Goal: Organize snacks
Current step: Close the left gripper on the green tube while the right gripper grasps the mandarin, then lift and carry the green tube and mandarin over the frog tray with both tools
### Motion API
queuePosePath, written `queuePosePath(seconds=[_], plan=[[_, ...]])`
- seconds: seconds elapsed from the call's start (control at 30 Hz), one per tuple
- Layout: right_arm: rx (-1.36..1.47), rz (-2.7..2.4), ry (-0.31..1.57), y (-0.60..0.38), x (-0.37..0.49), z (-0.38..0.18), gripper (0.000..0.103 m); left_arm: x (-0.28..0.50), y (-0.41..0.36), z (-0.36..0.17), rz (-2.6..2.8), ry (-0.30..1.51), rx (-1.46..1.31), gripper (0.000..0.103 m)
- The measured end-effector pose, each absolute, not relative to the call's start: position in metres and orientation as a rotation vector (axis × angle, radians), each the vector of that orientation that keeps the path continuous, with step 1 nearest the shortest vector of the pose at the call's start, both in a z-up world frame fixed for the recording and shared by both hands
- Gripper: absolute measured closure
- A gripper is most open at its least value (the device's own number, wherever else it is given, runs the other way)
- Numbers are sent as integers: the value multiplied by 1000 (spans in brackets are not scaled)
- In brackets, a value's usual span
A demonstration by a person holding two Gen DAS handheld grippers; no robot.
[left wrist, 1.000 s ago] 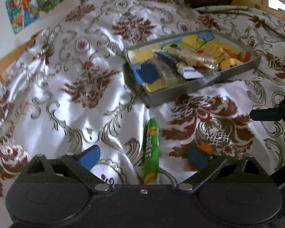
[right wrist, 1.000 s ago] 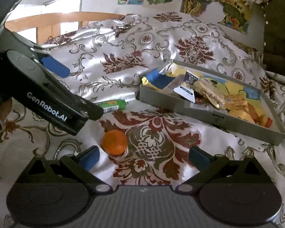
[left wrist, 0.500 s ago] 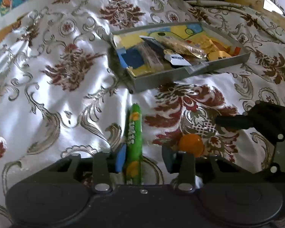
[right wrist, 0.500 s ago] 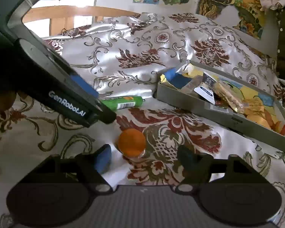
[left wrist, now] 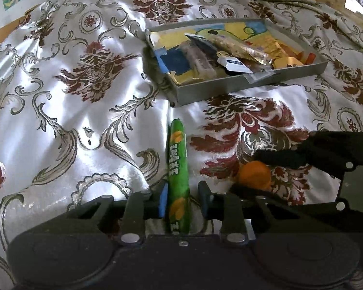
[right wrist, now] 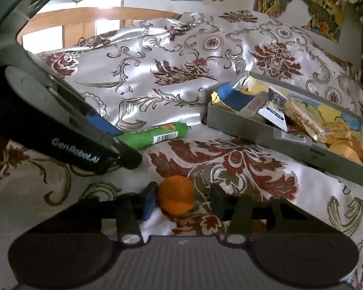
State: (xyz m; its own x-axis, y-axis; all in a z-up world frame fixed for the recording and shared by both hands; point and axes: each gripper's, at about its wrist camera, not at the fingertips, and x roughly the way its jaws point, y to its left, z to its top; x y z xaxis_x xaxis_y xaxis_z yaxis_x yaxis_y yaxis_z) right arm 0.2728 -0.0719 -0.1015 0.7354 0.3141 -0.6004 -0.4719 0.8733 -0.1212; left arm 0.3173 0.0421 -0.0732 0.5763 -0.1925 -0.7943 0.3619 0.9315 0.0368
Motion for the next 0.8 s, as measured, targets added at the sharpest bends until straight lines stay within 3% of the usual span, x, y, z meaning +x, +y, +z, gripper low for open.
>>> queuePosePath(seconds=[0.07, 0.53, 0.67, 0.8], plan=[[-278, 445, 620, -72, 273, -101, 66, 317, 41, -73, -323, 904, 202, 77], [-190, 421, 686, -85, 271, -98, 66, 313, 29, -78, -282, 892, 231, 71], [-140, 415, 695, -90, 270, -98, 66, 307, 21, -78, -277, 877, 267, 79], [-111, 400, 694, -97, 265, -93, 66, 301, 19, -75, -276, 897, 236, 80]])
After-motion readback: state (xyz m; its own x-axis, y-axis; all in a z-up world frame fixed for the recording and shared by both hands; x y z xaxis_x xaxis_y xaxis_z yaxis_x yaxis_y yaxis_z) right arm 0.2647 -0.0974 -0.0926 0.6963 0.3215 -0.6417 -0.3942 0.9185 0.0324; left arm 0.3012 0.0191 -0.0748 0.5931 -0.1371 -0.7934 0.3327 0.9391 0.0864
